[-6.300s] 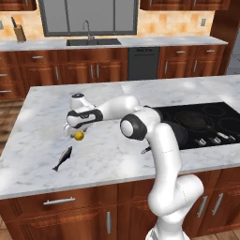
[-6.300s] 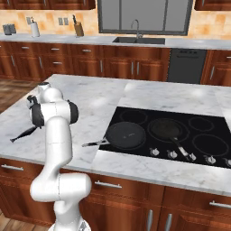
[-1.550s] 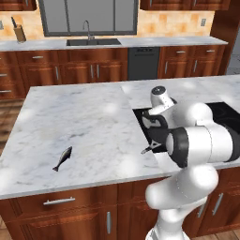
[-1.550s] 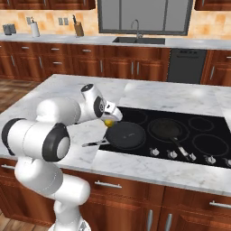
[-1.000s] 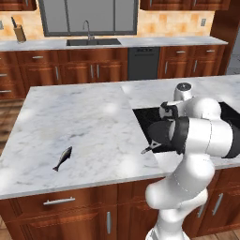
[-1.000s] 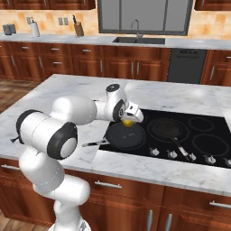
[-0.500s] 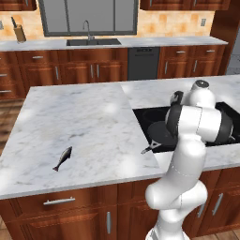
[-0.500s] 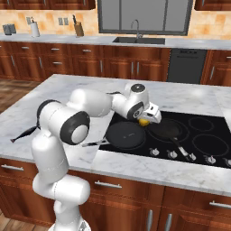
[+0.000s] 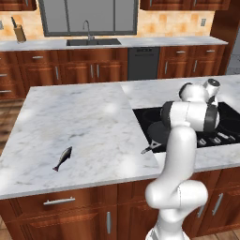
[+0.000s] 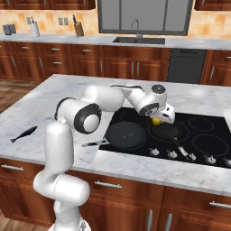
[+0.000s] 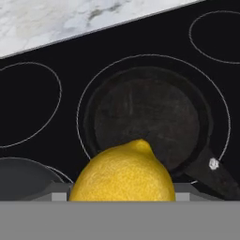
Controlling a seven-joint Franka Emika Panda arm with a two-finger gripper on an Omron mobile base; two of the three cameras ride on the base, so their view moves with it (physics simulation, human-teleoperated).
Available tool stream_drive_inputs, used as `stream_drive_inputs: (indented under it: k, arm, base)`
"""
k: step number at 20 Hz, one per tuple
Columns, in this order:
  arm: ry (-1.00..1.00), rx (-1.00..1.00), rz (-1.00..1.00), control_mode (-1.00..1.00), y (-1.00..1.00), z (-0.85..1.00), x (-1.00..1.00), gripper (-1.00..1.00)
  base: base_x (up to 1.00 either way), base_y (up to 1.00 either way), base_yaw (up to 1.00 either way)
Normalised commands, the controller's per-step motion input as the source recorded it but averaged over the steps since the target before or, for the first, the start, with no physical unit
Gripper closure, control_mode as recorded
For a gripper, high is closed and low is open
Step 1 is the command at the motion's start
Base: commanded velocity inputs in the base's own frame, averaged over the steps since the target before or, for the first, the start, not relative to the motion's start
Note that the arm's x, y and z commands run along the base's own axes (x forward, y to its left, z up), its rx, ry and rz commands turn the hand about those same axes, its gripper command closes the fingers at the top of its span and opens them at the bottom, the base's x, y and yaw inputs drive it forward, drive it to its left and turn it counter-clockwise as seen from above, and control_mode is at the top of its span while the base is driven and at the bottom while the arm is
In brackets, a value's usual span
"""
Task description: Place both pans onto different burners. Then place the lemon and the fish on different pans.
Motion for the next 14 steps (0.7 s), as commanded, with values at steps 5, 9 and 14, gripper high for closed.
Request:
stream_drive_inputs:
  k: [5,9,14]
  arm:
    - [0.01,0.04,0.00,-1.00,-0.40,-0.23,0.41,1.00]
    - [0.00,0.00,0.00,-1.00,-0.22,-0.31,0.28,1.00]
    - [0.00,0.00,0.00,-1.00,-0.05,-0.37,0.18,1.00]
  base:
    - [0.00,0.00,0.00]
    - [0.00,0.00,0.00]
    - [0.00,0.00,0.00]
